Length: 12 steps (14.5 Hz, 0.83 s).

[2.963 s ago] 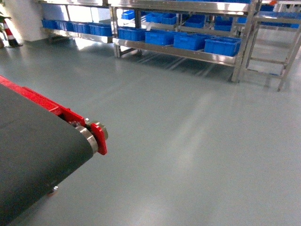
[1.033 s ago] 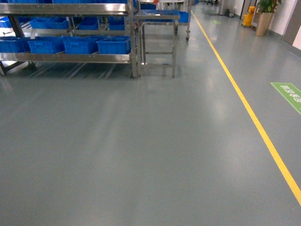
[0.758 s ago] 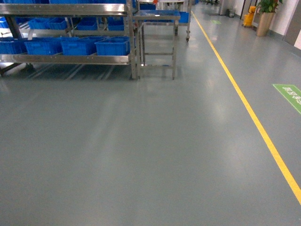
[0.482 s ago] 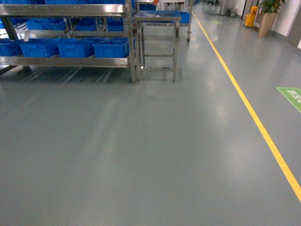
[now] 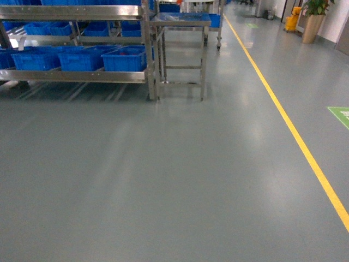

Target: Pick blue part to blue bin on bottom shelf

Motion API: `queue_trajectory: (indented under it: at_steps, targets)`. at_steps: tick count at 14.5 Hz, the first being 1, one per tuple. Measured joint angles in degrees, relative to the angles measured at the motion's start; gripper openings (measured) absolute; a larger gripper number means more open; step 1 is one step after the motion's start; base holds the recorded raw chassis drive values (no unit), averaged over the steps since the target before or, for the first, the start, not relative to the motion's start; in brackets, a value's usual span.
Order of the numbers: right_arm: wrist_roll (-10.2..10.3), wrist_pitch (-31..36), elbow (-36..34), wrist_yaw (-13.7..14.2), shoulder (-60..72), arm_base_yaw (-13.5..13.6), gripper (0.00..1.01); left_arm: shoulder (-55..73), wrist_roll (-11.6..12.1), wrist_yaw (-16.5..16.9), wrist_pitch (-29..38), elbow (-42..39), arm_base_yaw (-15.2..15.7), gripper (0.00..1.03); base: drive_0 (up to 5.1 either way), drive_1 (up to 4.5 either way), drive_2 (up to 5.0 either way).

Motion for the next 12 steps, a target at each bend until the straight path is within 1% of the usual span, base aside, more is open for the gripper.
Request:
queue_trajectory:
  at_steps: [12]
  targets:
    - [0.0, -0.1, 0.0, 0.0, 0.0, 0.0, 0.98, -0.1, 0.0, 0.0, -0.1, 0.0, 0.0, 0.44, 0.0, 4.30, -4.3]
